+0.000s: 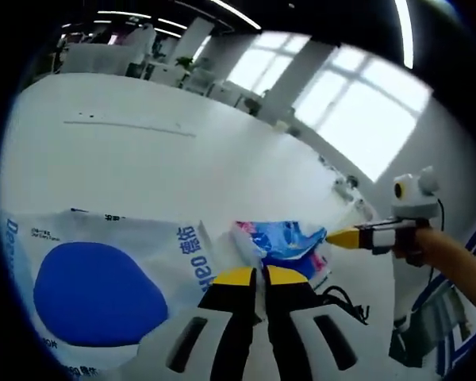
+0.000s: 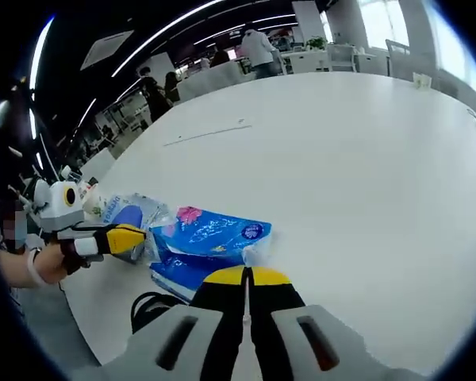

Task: Arrange the tabletop items into an orderly group along one side of the table until the central work area is clear of visible clutter.

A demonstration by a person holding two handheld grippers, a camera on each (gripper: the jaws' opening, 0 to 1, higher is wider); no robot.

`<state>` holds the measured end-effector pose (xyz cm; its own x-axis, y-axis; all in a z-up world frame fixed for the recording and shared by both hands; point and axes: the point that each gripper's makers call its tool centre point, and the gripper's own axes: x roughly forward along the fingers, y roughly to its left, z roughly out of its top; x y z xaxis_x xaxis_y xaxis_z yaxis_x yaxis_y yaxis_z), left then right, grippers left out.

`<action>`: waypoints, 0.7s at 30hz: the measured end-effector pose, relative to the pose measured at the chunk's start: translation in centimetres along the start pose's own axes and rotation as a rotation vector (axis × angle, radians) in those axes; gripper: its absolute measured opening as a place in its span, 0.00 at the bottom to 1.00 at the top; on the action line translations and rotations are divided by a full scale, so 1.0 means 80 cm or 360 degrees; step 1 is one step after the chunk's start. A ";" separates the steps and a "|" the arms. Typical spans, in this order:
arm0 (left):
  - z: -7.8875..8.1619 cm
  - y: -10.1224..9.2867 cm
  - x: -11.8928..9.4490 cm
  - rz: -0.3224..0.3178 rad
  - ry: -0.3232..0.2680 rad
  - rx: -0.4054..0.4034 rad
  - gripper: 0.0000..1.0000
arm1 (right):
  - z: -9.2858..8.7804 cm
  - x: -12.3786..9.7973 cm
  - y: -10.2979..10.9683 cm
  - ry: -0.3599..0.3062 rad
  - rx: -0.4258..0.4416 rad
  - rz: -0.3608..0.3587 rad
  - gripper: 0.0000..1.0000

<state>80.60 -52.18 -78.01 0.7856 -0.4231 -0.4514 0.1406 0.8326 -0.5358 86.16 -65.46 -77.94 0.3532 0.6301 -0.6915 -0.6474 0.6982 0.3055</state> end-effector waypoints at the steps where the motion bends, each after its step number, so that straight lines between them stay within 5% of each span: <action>1: 0.000 0.001 -0.001 0.0004 0.0003 0.0005 0.00 | 0.000 0.000 -0.001 -0.0003 0.0001 -0.0007 0.00; 16: 0.007 -0.001 -0.002 -0.0007 -0.0021 0.0012 0.00 | -0.001 0.000 -0.001 -0.0010 -0.0033 -0.0019 0.00; 21: 0.011 -0.005 -0.004 -0.0024 -0.0040 0.0032 0.03 | -0.009 -0.003 0.002 0.0009 -0.0161 -0.0050 0.17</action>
<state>80.80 -52.09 -77.02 0.7980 -0.4270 -0.4252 0.1644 0.8331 -0.5281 85.46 -65.76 -78.20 0.3709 0.6063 -0.7035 -0.7011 0.6796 0.2161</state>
